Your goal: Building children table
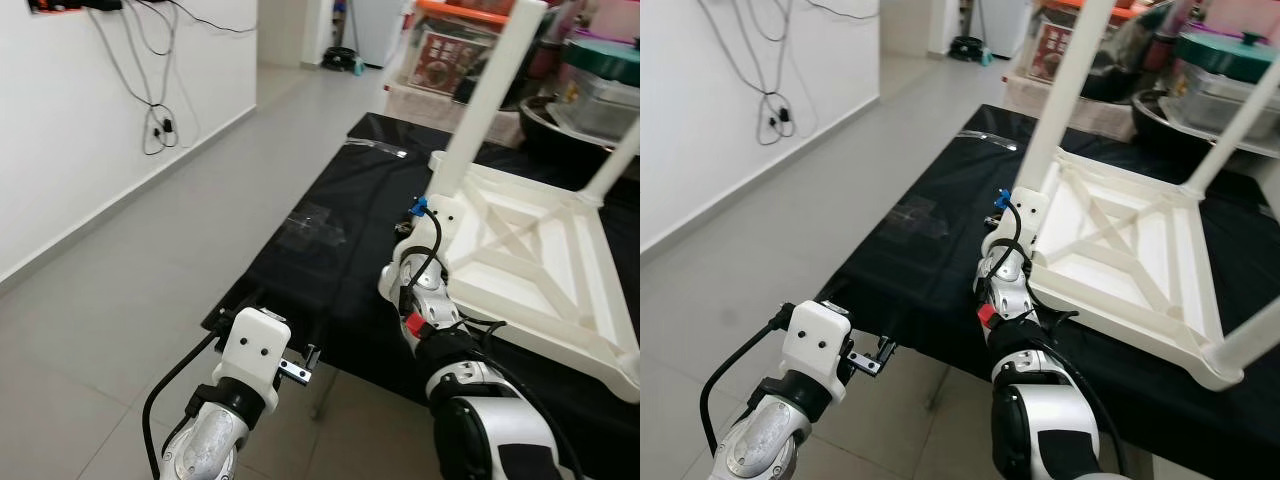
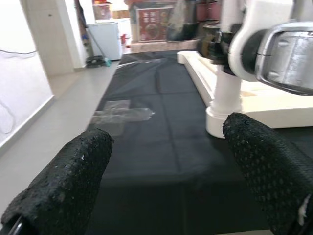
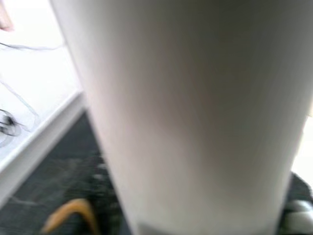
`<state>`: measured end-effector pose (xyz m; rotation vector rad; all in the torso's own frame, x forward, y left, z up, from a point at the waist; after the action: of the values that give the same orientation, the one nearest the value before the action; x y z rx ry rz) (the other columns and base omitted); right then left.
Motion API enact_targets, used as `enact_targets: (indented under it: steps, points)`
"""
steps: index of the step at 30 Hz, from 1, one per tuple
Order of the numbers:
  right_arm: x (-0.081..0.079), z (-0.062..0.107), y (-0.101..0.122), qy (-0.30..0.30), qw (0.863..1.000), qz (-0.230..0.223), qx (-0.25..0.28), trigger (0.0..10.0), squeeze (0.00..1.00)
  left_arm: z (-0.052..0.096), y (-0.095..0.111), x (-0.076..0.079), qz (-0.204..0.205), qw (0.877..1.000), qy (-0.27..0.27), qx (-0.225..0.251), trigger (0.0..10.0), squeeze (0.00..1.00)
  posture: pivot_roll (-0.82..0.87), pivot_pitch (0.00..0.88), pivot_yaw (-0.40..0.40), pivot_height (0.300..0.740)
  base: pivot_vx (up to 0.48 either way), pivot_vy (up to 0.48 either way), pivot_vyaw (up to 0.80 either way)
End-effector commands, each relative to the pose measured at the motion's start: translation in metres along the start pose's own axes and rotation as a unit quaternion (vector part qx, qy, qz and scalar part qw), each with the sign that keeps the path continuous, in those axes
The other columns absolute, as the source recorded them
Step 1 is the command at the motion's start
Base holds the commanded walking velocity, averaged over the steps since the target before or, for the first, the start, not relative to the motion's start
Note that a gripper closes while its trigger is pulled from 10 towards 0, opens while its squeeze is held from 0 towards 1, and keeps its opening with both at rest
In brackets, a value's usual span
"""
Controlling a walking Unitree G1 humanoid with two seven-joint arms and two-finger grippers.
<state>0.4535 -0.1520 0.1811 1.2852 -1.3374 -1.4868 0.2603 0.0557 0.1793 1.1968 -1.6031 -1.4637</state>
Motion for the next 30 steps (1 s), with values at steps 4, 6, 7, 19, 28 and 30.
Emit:
enact_targets:
  steps: [4,6,7,19,28,30]
  points:
    - [-0.047,0.001,0.036,0.177,0.982,-0.024,0.058,10.0,0.0,0.0,-0.003,0.002,-0.002,1.0,-0.003,-0.006,10.0,0.0,0.1,0.067,-0.127,0.74,0.0,0.0,0.0]
    - [-0.058,0.004,0.037,0.235,0.97,-0.047,0.049,10.0,0.0,0.0,-0.003,0.001,-0.001,1.0,-0.002,-0.006,10.0,0.0,0.1,0.067,-0.124,0.74,0.0,0.0,0.0]
    - [-0.058,0.004,0.037,0.235,0.97,-0.047,0.049,10.0,0.0,0.0,-0.003,0.001,-0.001,1.0,-0.002,-0.006,10.0,0.0,0.1,0.067,-0.124,0.74,0.0,0.0,0.0]
    - [-0.106,0.066,0.021,0.584,0.808,-0.069,-0.043,10.0,0.0,0.0,-0.003,0.0,-0.002,1.0,-0.001,-0.006,10.0,0.0,0.1,0.07,-0.128,0.74,0.0,0.0,0.0]
    - [-0.102,0.046,-0.005,0.494,0.867,0.03,-0.055,0.0,0.0,0.0,-0.003,-0.001,-0.003,1.0,0.0,-0.006,10.0,0.0,0.1,0.074,-0.124,0.74,0.0,0.0,0.0]
    - [-0.087,0.026,-0.005,0.41,0.909,0.057,-0.051,0.0,0.0,0.0,-0.003,0.0,-0.003,1.0,-0.001,-0.006,10.0,0.0,0.1,0.074,-0.124,0.74,0.0,0.0,0.0]
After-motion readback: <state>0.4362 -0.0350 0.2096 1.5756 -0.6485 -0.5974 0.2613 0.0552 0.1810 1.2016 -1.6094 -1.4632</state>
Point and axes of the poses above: a point about 5 cm out from each wrist's last joint towards the gripper, its own z axis pointing back from the gripper into the wrist, its own y axis along the axis of the wrist's last joint, x = y × z, the point moved 6 cm from there along -z, pointing out of the wrist towards the gripper, and after that the axes turned 2 degrees about z, right-handed, at the moved point
